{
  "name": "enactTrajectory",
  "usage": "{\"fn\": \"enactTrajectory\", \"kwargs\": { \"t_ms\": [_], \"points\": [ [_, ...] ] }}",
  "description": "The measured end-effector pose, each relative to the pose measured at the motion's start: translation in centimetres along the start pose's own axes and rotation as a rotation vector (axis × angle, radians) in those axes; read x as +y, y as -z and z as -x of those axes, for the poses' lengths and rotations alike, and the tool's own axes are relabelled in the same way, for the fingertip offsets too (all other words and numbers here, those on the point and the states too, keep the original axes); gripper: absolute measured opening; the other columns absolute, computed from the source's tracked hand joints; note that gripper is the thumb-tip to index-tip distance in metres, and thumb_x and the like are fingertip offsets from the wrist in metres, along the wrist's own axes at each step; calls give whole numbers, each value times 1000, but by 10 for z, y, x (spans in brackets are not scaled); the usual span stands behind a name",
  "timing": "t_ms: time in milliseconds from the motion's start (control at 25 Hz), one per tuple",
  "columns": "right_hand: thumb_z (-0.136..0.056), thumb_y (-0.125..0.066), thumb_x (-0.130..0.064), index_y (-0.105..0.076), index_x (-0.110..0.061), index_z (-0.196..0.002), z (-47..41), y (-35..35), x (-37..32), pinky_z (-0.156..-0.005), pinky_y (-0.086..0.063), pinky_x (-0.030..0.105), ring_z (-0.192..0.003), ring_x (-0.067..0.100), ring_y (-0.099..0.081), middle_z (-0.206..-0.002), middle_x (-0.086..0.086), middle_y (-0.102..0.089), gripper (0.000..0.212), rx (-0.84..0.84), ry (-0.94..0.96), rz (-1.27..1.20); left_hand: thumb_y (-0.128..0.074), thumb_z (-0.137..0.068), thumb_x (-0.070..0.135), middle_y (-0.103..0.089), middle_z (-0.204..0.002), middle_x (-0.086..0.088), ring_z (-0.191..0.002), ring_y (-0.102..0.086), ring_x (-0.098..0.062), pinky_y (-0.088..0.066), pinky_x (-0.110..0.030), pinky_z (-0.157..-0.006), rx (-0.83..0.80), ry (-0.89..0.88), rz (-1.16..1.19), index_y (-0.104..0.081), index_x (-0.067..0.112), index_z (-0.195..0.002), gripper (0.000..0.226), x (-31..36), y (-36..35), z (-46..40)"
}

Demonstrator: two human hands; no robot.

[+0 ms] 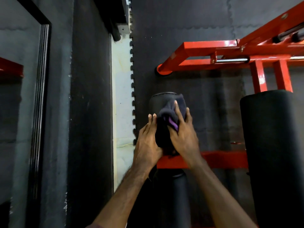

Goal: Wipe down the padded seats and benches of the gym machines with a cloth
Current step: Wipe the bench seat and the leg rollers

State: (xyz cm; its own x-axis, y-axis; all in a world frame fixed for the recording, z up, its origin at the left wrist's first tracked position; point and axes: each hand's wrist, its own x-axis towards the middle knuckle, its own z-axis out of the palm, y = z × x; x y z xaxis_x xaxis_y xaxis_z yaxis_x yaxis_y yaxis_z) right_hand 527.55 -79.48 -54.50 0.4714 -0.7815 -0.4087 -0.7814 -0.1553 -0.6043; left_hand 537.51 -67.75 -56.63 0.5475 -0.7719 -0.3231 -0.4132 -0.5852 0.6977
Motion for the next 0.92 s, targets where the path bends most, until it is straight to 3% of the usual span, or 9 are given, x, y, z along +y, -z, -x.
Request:
{"fn": "enactTrajectory", "kwargs": {
  "t_ms": [80, 160, 280, 320, 400, 520, 640, 760, 920],
  "points": [
    [-101, -60, -40, -9, -60, -160, -46, 6, -22, -106, -48, 60, -150, 42, -36, -176, 7, -3, 80, 18, 14, 33, -82, -74, 60, -29, -172, 3, -152, -36, -13, -34, -35, -124, -17, 35, 47, -13, 32, -169, 121, 3, -3, 0],
    [-101, -61, -38, -11, -59, -160, -54, 8, -28, -111, -44, 63, -153, 44, -30, -176, 10, -4, 80, 33, 53, 54, -86, -63, 69, -25, -173, 9, -149, -33, -4, -32, -28, -121, -53, 81, 89, -8, 39, -168, 134, 7, -2, 5],
    [-99, -60, -37, 0, -65, -157, 7, 1, 3, -113, -44, 61, -156, 41, -27, -176, 1, 8, 88, -10, 119, 46, -59, -97, 61, -53, -154, 15, -139, -52, -8, -44, -26, -114, -13, 121, 125, -29, 53, -159, 69, 20, -3, 11],
    [-100, -60, -38, 5, -68, -155, 30, -1, 13, -113, -45, 60, -157, 39, -26, -176, -4, 12, 91, -38, 101, 13, -57, -101, 52, -52, -155, 14, -136, -52, -8, -44, -29, -115, 15, 116, 90, -32, 47, -160, 65, 25, -3, 12],
    [-101, -60, -40, 8, -71, -153, 36, -1, 19, -110, -48, 58, -157, 37, -26, -175, -6, 14, 90, -59, 64, 0, -64, -98, 40, -34, -169, 13, -139, -45, -13, -43, -35, -117, 37, 96, -42, -17, 36, -168, 85, 33, -3, 14],
    [-101, -58, -46, -2, -69, -155, -19, 8, -11, -106, -48, 60, -152, 41, -34, -176, 3, 2, 81, 5, 29, 30, -76, -88, 52, -34, -168, 15, -145, -42, -26, -45, -46, -115, -45, 96, -37, -2, 46, -166, 107, 29, 5, 11],
    [-102, -58, -43, -9, -63, -158, -49, 10, -28, -110, -44, 62, -149, 46, -35, -175, 12, -5, 77, -3, 5, 57, -91, -68, 57, -34, -169, 9, -151, -39, -22, -41, -37, -119, -254, 96, 83, -7, 45, -166, 129, 20, 41, 3],
    [-103, -58, -40, -12, -57, -161, -31, 21, -24, -110, -44, 58, -144, 48, -42, -174, 13, -13, 76, -87, -50, 79, -88, -80, 45, -46, -163, 5, -148, -45, -17, -40, -29, -117, -393, 34, 16, -25, 38, -166, 106, 31, 92, -8],
    [-102, -64, -27, -31, -39, -163, -6, 64, -45, -112, -44, 46, -138, 43, -51, -153, 21, -47, 71, -194, -58, 49, -80, -83, 54, -58, -152, 2, -137, -57, -19, -47, -42, -115, -416, 8, -87, -44, 33, -159, 87, 57, 168, -32]
  ]
}}
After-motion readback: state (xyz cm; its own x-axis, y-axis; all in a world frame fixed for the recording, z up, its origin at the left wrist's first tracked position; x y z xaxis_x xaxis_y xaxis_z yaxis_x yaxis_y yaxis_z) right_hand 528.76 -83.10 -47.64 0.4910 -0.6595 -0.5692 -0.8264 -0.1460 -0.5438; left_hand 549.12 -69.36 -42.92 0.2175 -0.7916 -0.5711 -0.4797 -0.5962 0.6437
